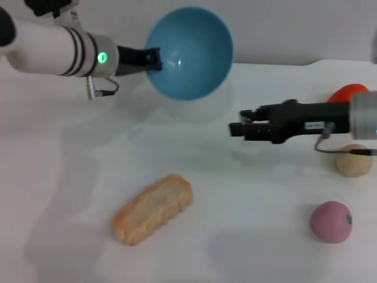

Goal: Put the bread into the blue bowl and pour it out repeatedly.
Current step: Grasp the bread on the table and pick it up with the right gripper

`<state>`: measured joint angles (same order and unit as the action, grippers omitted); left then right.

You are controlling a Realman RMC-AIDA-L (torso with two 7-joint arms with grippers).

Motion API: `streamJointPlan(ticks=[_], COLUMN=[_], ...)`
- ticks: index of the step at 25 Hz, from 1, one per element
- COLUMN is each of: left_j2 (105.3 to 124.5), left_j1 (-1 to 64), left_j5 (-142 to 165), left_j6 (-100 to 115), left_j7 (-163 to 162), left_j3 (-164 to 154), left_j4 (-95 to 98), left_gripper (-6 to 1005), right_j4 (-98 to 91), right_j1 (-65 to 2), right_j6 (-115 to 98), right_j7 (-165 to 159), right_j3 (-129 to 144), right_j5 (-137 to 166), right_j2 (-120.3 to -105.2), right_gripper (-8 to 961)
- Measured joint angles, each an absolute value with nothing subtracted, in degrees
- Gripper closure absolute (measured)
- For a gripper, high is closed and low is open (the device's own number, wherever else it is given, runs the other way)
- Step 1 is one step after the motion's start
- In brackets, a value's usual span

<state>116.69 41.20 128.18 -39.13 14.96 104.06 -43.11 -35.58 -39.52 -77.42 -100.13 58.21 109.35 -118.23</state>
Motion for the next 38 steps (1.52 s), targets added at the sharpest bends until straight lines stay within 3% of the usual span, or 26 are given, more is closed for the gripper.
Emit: streamJointPlan(ticks=[3,9,23,36,38], left_j2=[114.93,113.98,114.25,114.33,114.22], left_j1=[41.12,40.57,39.88,38.97,38.88], left_j5=[128.18,128.19,128.14,128.12,128.13], left_j6=[-47.35,-52.03,-52.15,-50.84,-50.82], left_j7=[14.73,14.54,14.05,14.28,14.29], left_j3=[107.06,108.18,109.97,110.55,110.57], left_j4=[-42.74,-42.6,-43.04,-43.25,-43.25], left_gripper=[1000,999,1000,1000,1000], right_j4=[-36.4,-37.12,-47.27,-51.24,-51.71], right_j1=[-41.8,-45.15,-47.78,-49.67,-49.33], right_j6=[-76.53,-71.3,-56.63,-49.82,-47.5], right_j7=[-100.13,-100.13,-102.1,-103.04,-103.08], right_j3=[62.91,74.2,109.98,124.19,126.21], right_j5=[109.37,109.41,109.01,115.05,115.62], right_j2=[-118.4,-118.8,-119.6,-119.68,-119.75], right_gripper=[415,413,410,407,362])
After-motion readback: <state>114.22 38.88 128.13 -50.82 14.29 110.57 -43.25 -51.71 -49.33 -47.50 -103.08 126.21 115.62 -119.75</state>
